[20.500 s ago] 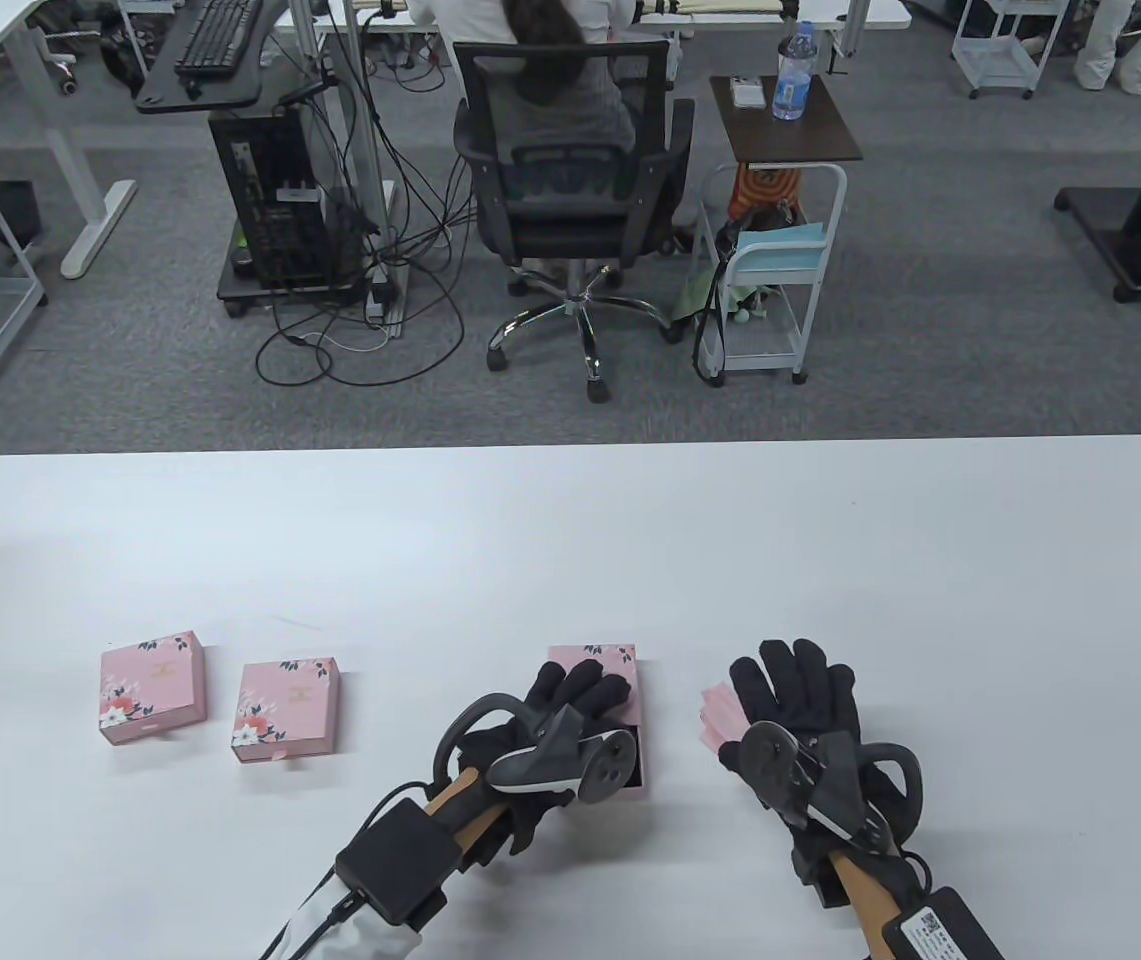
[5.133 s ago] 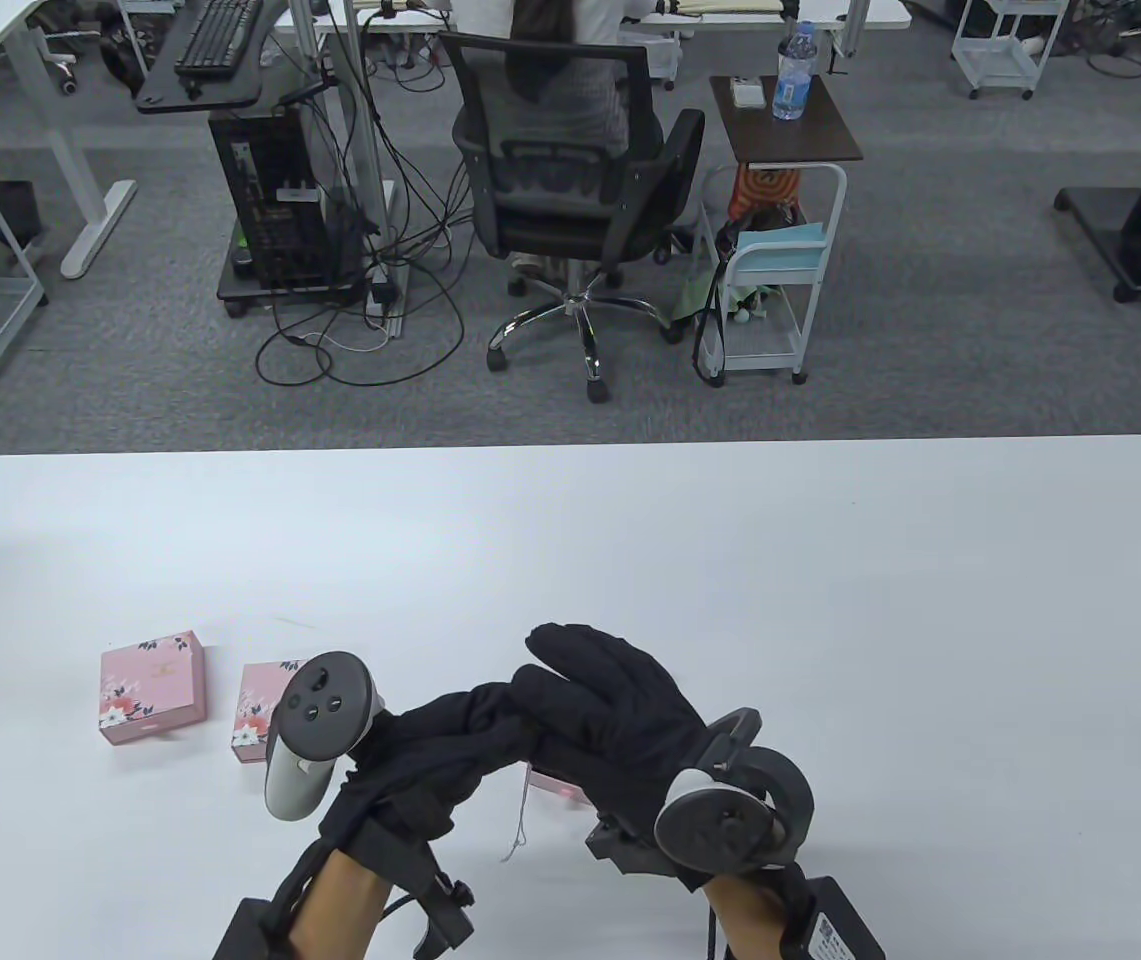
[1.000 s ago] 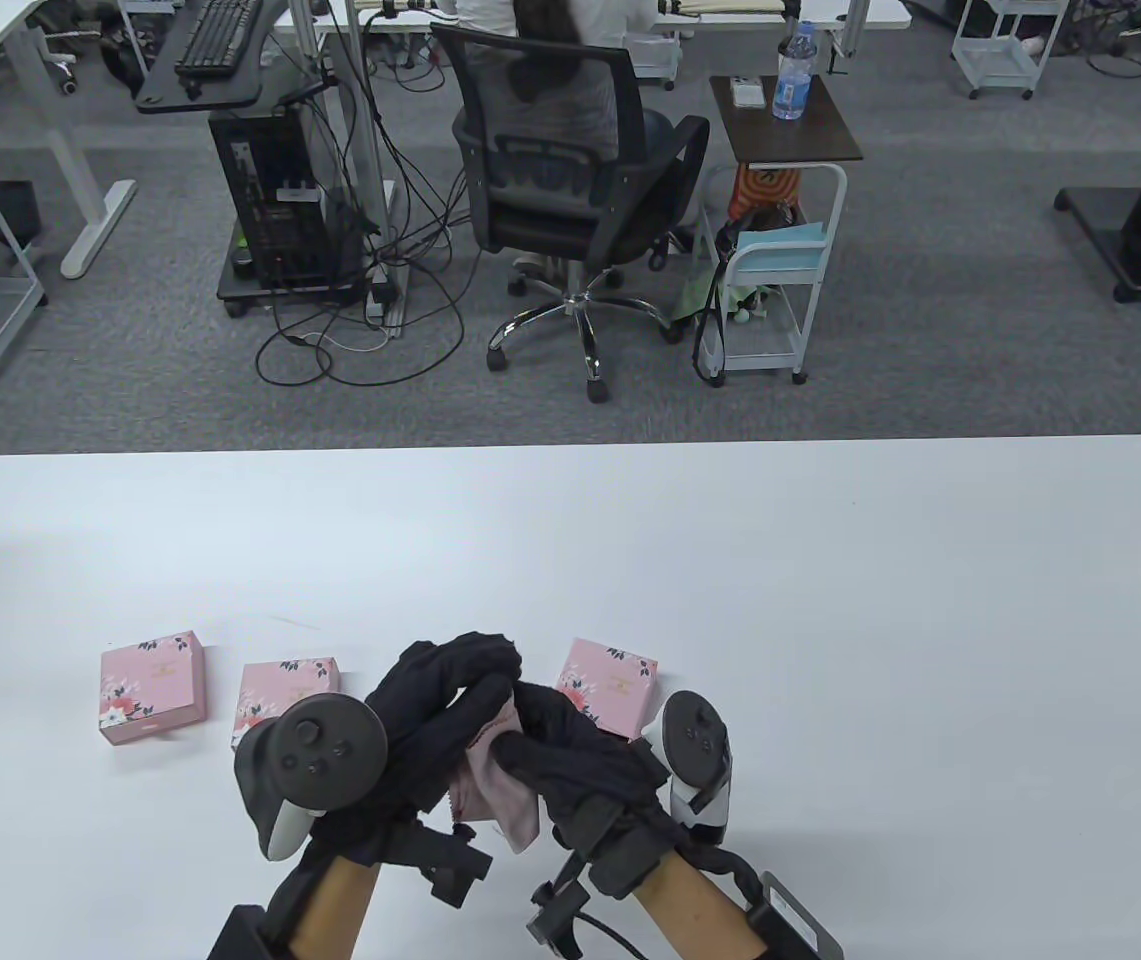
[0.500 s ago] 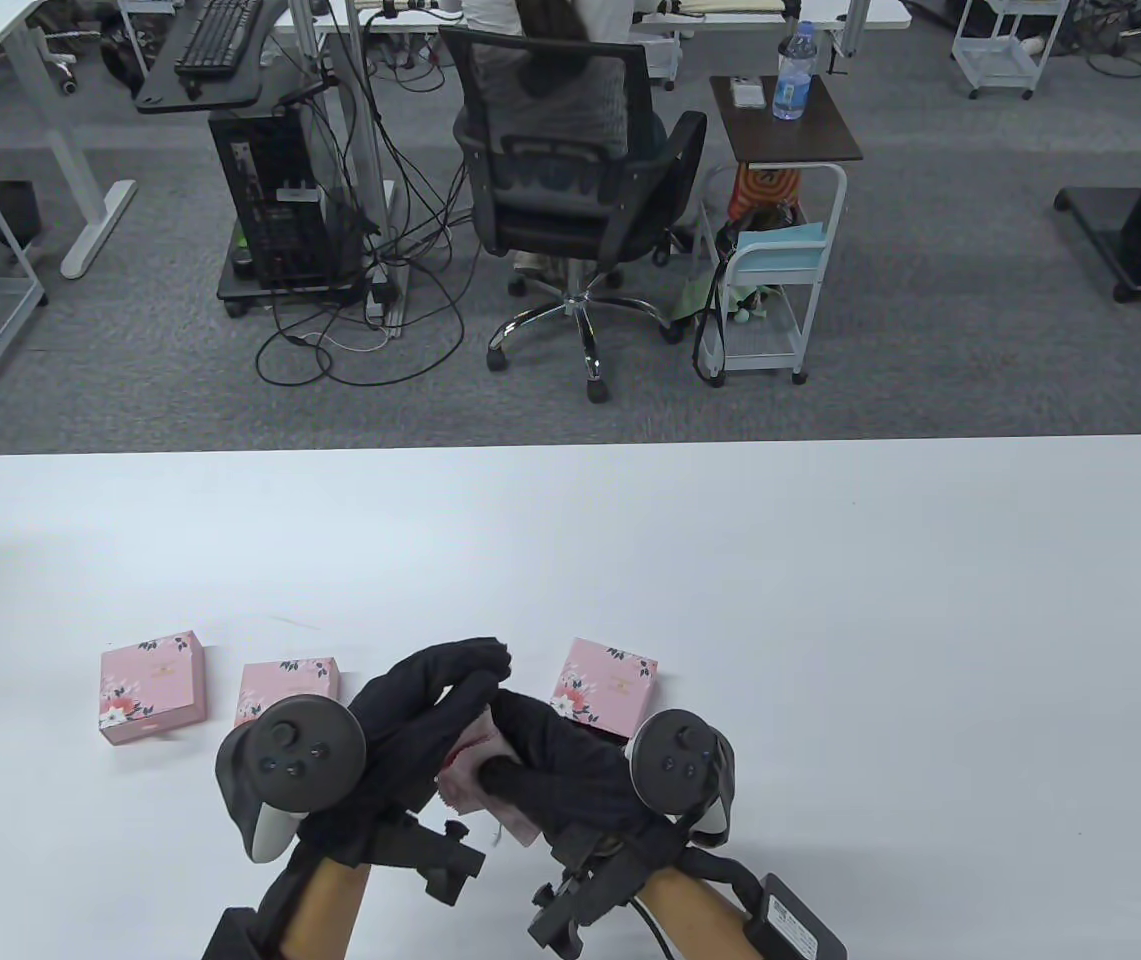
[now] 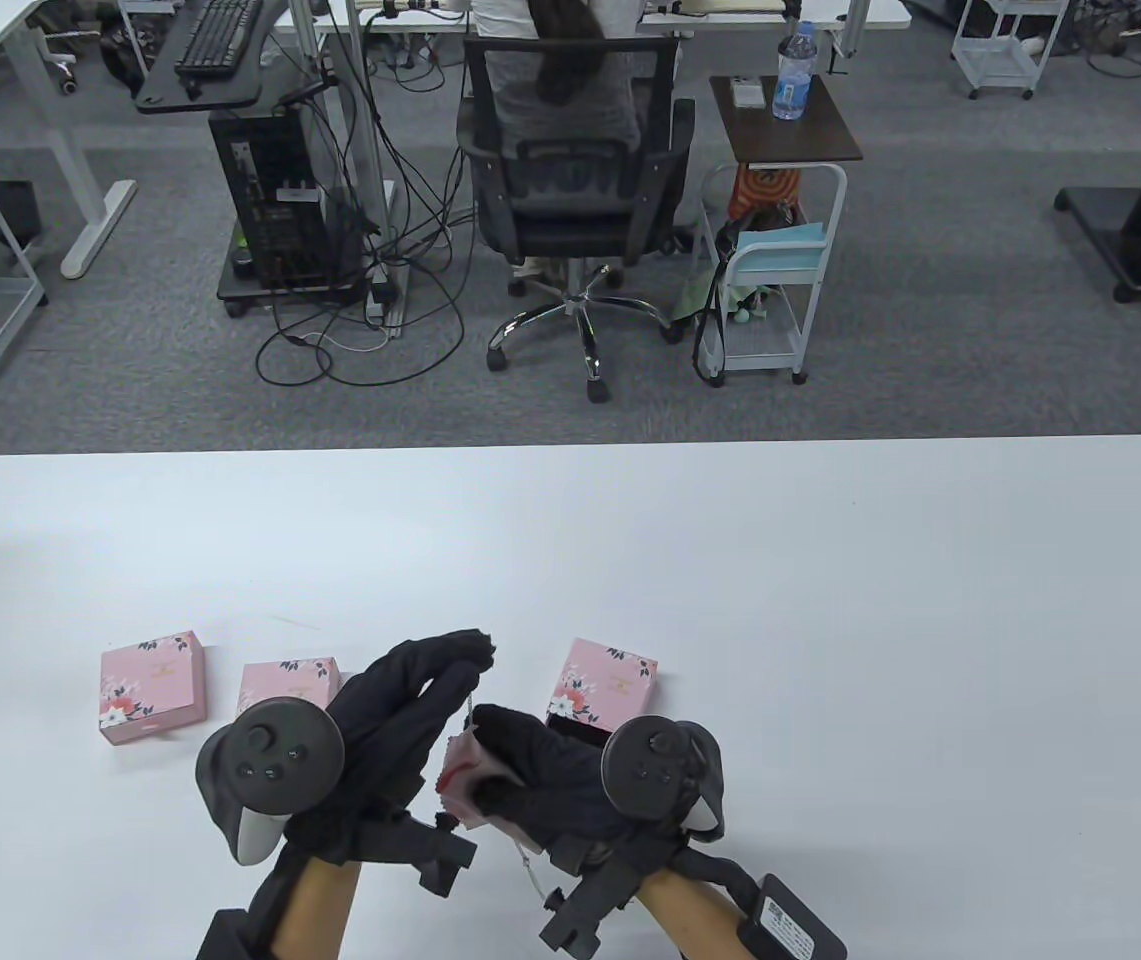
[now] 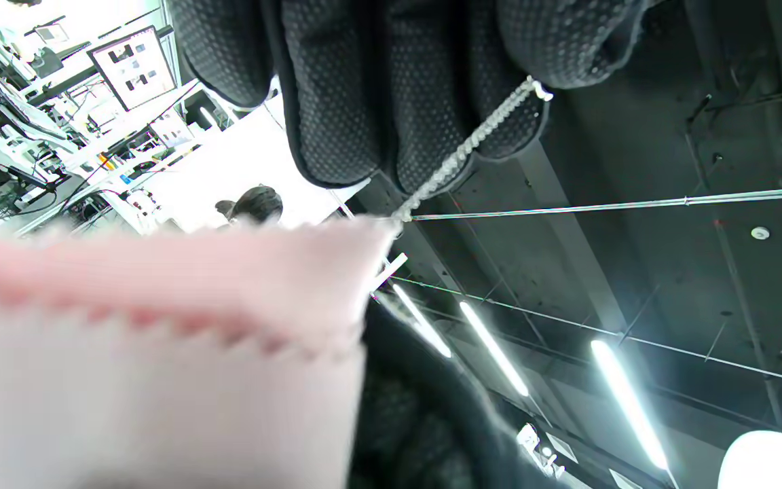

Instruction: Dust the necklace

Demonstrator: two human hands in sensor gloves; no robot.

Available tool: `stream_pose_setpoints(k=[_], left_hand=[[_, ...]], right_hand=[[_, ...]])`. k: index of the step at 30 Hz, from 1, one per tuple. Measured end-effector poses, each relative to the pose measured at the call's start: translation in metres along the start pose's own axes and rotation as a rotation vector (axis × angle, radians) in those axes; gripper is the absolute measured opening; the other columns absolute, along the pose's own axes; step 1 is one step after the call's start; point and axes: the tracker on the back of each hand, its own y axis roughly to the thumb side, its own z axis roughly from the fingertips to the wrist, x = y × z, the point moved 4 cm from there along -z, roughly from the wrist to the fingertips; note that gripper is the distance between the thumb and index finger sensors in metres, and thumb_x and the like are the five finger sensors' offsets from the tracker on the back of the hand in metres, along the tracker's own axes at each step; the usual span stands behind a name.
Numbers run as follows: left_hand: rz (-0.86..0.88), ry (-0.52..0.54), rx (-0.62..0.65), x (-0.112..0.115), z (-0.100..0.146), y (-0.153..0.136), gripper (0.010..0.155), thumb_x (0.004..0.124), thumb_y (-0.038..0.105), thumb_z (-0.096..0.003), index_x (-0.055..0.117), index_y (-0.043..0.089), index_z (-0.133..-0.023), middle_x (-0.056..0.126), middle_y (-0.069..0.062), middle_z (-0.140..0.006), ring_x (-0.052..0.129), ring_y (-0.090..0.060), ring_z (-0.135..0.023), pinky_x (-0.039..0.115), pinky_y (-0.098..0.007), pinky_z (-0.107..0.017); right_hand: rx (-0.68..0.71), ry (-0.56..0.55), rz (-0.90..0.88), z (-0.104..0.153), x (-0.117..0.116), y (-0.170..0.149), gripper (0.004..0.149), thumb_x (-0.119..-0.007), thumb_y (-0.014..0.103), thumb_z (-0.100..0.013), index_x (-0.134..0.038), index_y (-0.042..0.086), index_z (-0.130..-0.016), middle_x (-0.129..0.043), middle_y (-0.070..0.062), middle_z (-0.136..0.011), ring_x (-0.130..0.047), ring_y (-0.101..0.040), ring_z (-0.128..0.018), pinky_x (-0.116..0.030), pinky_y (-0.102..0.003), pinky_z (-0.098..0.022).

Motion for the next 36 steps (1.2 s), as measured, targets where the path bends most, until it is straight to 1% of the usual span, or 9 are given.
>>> stream_pose_setpoints(k=[4, 8, 13, 16, 23, 26, 31, 33, 36], left_hand=[[-0.001, 0.009, -0.001, -0.002, 0.0, -0.001, 0.042, 0.069, 0.045, -0.0521, 0.086, 0.03, -0.087, 0.097, 0.002, -0.09, 0.096, -0.027, -0.086, 0.066, -0.052, -0.075], [0.009, 0.029, -0.003, -0.006, 0.001, -0.002, 0.042, 0.069, 0.045, -0.0522, 0.086, 0.03, -0.087, 0.097, 0.002, -0.09, 0.096, -0.027, -0.086, 0.066, -0.052, -0.075], [0.007, 0.039, 0.002, -0.009, 0.001, -0.002, 0.042, 0.069, 0.045, -0.0521, 0.086, 0.03, -0.087, 0.097, 0.002, -0.09, 0.096, -0.027, -0.086, 0.066, -0.052, -0.075], [0.007, 0.041, 0.005, -0.01, 0.001, -0.002, 0.042, 0.069, 0.045, -0.052, 0.086, 0.03, -0.087, 0.097, 0.002, -0.09, 0.096, -0.027, -0.086, 0.066, -0.052, -0.075], [0.007, 0.09, 0.013, -0.017, 0.003, -0.002, 0.042, 0.069, 0.046, -0.0521, 0.085, 0.03, -0.087, 0.097, 0.002, -0.091, 0.096, -0.027, -0.087, 0.065, -0.052, -0.076], [0.02, 0.099, 0.014, -0.022, 0.004, -0.002, 0.042, 0.069, 0.045, -0.0522, 0.086, 0.03, -0.087, 0.097, 0.002, -0.091, 0.096, -0.027, -0.087, 0.065, -0.052, -0.076], [0.021, 0.114, 0.013, -0.026, 0.005, -0.003, 0.042, 0.069, 0.045, -0.0522, 0.085, 0.03, -0.087, 0.097, 0.003, -0.091, 0.096, -0.027, -0.087, 0.064, -0.052, -0.076], [0.027, 0.119, 0.007, -0.027, 0.004, -0.004, 0.042, 0.069, 0.045, -0.0522, 0.085, 0.03, -0.087, 0.096, 0.002, -0.091, 0.095, -0.027, -0.087, 0.064, -0.053, -0.076], [0.042, 0.123, 0.004, -0.028, 0.004, -0.004, 0.042, 0.069, 0.045, -0.0523, 0.085, 0.03, -0.088, 0.096, 0.002, -0.091, 0.095, -0.027, -0.087, 0.063, -0.053, -0.076]], right_hand=[[-0.016, -0.006, 0.03, 0.0, -0.002, -0.003, 0.053, -0.074, 0.029, -0.053, -0.057, 0.017, -0.101, -0.086, -0.009, -0.08, -0.097, -0.024, -0.061, -0.08, -0.035, -0.05], [-0.027, 0.0, 0.068, 0.0, -0.005, -0.007, 0.049, -0.071, 0.033, -0.054, -0.06, 0.016, -0.099, -0.09, -0.007, -0.072, -0.1, -0.023, -0.053, -0.081, -0.034, -0.044], [-0.039, 0.092, 0.053, -0.002, -0.014, -0.011, 0.058, -0.079, 0.029, -0.05, -0.055, 0.016, -0.102, -0.087, -0.007, -0.078, -0.098, -0.024, -0.059, -0.08, -0.034, -0.049], [-0.06, 0.164, 0.104, -0.002, -0.021, -0.014, 0.063, -0.081, 0.027, -0.05, -0.05, 0.016, -0.104, -0.083, -0.007, -0.083, -0.096, -0.024, -0.065, -0.079, -0.035, -0.053], [-0.091, 0.175, 0.12, -0.002, -0.027, -0.022, 0.051, -0.072, 0.031, -0.053, -0.06, 0.015, -0.1, -0.09, -0.009, -0.074, -0.099, -0.025, -0.055, -0.081, -0.036, -0.046], [-0.103, 0.198, 0.152, -0.001, -0.031, -0.025, 0.051, -0.073, 0.03, -0.053, -0.06, 0.015, -0.099, -0.09, -0.009, -0.074, -0.099, -0.026, -0.056, -0.081, -0.036, -0.047], [-0.111, 0.253, 0.147, -0.001, -0.038, -0.029, 0.061, -0.08, 0.027, -0.05, -0.053, 0.016, -0.103, -0.084, -0.008, -0.083, -0.096, -0.026, -0.066, -0.079, -0.037, -0.054], [-0.112, 0.248, 0.146, -0.001, -0.038, -0.03, 0.059, -0.079, 0.027, -0.05, -0.054, 0.016, -0.103, -0.085, -0.009, -0.083, -0.096, -0.026, -0.065, -0.079, -0.037, -0.053], [-0.123, 0.227, 0.174, 0.001, -0.04, -0.032, 0.052, -0.072, 0.03, -0.053, -0.059, 0.014, -0.1, -0.088, -0.01, -0.077, -0.098, -0.027, -0.059, -0.08, -0.037, -0.049]])
